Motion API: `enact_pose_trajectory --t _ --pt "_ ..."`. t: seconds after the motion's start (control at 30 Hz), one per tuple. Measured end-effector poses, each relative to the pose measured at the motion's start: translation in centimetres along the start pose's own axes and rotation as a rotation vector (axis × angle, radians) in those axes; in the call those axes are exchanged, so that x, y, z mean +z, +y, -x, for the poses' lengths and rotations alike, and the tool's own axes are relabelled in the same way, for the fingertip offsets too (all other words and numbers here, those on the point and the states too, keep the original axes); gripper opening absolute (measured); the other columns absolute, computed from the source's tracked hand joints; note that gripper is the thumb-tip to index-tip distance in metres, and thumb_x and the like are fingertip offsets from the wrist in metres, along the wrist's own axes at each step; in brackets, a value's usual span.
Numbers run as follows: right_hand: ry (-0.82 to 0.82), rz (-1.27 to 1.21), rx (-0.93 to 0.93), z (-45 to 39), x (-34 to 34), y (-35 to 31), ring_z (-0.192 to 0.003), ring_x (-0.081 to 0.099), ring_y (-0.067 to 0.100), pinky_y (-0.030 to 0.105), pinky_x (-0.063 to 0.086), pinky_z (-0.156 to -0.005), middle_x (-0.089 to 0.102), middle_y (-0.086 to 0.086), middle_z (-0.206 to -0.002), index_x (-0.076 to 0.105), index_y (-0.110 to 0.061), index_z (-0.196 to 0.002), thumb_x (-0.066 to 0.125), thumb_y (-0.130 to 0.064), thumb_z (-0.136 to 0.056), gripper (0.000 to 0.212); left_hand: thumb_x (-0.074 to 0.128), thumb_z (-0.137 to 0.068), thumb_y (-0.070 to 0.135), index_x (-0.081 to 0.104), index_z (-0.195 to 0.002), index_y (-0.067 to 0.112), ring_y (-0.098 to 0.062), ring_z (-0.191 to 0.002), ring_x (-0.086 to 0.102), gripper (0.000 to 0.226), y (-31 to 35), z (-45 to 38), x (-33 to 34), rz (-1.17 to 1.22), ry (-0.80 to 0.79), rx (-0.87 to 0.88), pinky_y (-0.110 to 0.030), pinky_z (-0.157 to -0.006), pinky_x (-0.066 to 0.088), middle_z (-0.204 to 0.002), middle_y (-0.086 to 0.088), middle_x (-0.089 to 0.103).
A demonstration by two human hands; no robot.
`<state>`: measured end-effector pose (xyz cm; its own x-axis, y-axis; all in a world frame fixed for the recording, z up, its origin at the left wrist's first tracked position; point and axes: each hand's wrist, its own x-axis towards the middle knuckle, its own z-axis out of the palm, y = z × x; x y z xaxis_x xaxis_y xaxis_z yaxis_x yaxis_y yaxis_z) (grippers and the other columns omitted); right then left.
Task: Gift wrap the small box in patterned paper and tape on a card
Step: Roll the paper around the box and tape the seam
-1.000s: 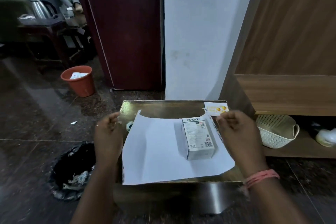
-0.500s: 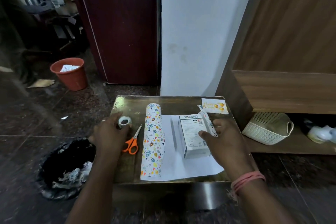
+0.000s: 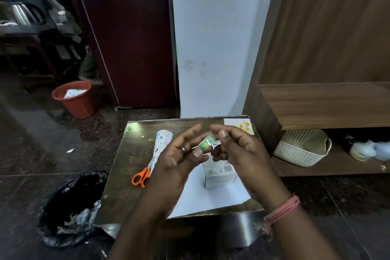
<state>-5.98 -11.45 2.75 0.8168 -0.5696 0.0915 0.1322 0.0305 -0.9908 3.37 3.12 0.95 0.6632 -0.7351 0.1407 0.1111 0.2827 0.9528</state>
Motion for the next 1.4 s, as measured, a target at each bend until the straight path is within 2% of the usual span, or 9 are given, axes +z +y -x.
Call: enact_pose_trajectory --t 0.07,0.23,0.4,0.63,0.8,0.9,1.07,1.23,1.4 --pt "-0.003 -0.033 0.014 0.0 -0.3 0.4 -0.08 0.064 0.022 0.036 0.054 -0.079 0.073 0.017 -0.098 0.077 -0.02 -0.11 0.058 -0.017 -0.102 0.021 0.061 -0.093 0.016 0.058 -0.139 0.013 -0.028 -0.127 0.063 0.047 -1.0 -0.1 0.5 0.012 0.017 -0.006 -0.035 -0.106 0.052 -0.136 -0.006 0.067" --pt "-0.057 0.004 0.012 -0.5 -1.5 1.0 -0.084 0.069 0.027 0.041 0.06 -0.084 0.076 0.013 -0.099 0.078 -0.013 -0.105 0.061 -0.008 -0.099 0.019 0.059 -0.094 0.019 0.064 -0.125 0.004 -0.029 -0.126 0.064 0.034 -2.7 -0.6 0.5 -0.027 0.084 -0.009 -0.041 -0.112 0.047 -0.134 -0.01 0.068" --pt "-0.086 0.003 0.057 -0.9 -1.6 1.7 -0.08 0.07 0.027 0.042 0.061 -0.084 0.076 0.017 -0.093 0.076 -0.012 -0.107 0.063 -0.005 -0.098 0.018 0.049 -0.1 0.019 0.066 -0.122 0.008 -0.039 -0.114 0.068 0.029 -3.3 -0.9 -0.1 0.007 0.094 -0.037 -0.042 -0.105 0.052 -0.12 -0.021 0.072" --pt "-0.057 -0.145 0.116 -1.2 -2.0 1.9 -0.071 0.061 0.024 0.038 0.051 -0.064 0.072 0.014 -0.087 0.076 -0.003 -0.092 0.068 -0.002 -0.092 0.008 0.051 -0.102 0.023 0.06 -0.126 0.001 -0.031 -0.103 0.072 0.033 -2.9 -1.1 0.7 0.053 0.092 -0.091 -0.034 -0.087 0.058 -0.113 -0.019 0.074" --pt "-0.07 -0.169 0.132 -0.9 -1.4 1.9 -0.069 0.059 0.026 0.037 0.051 -0.06 0.068 0.017 -0.085 0.074 -0.004 -0.088 0.067 0.0 -0.092 0.009 0.065 -0.093 0.015 0.066 -0.129 0.014 -0.027 -0.105 0.07 0.036 -2.3 -0.9 1.0 0.052 0.141 -0.077 -0.039 -0.098 0.056 -0.112 -0.011 0.072" --pt "-0.056 -0.196 0.148 -0.8 -0.8 1.9 -0.066 0.057 0.023 0.034 0.048 -0.057 0.065 0.016 -0.082 0.074 -0.007 -0.086 0.066 -0.002 -0.093 0.012 0.067 -0.096 0.004 0.071 -0.124 0.019 -0.022 -0.097 0.071 0.032 -2.0 -0.9 1.2 -0.119 0.167 -0.025 -0.035 -0.085 0.059 -0.097 0.0 0.075" --pt "-0.038 -0.357 0.246 -0.5 0.7 2.0 -0.058 0.048 0.015 0.026 0.039 -0.049 0.056 0.008 -0.072 0.071 -0.011 -0.085 0.064 -0.006 -0.095 0.013 0.042 -0.096 -0.012 0.072 -0.124 0.016 -0.025 -0.081 0.067 0.05 -1.4 -0.9 1.4 0.114 0.171 -0.196 -0.033 -0.071 0.058 -0.094 -0.011 0.069" --pt "0.074 -0.483 0.316 -0.5 1.8 1.7 -0.051 0.035 0.011 0.022 0.025 -0.042 0.055 -0.001 -0.073 0.067 -0.008 -0.095 0.059 -0.003 -0.095 0.009 0.039 -0.09 -0.008 0.08 -0.108 0.013 -0.013 -0.065 0.058 0.049 -0.6 -0.7 1.4 0.216 0.173 -0.335 -0.026 -0.062 0.053 -0.089 -0.004 0.065" --pt "0.155 -0.37 0.255 -0.5 2.8 1.7 -0.049 0.03 0.011 0.022 0.027 -0.042 0.051 0.002 -0.071 0.071 -0.008 -0.092 0.063 -0.005 -0.093 0.008 0.036 -0.09 -0.007 0.081 -0.104 0.011 -0.014 -0.06 0.056 0.05 0.3 -0.5 0.9 0.271 0.173 -0.4 -0.026 -0.058 0.055 -0.085 -0.008 0.057"
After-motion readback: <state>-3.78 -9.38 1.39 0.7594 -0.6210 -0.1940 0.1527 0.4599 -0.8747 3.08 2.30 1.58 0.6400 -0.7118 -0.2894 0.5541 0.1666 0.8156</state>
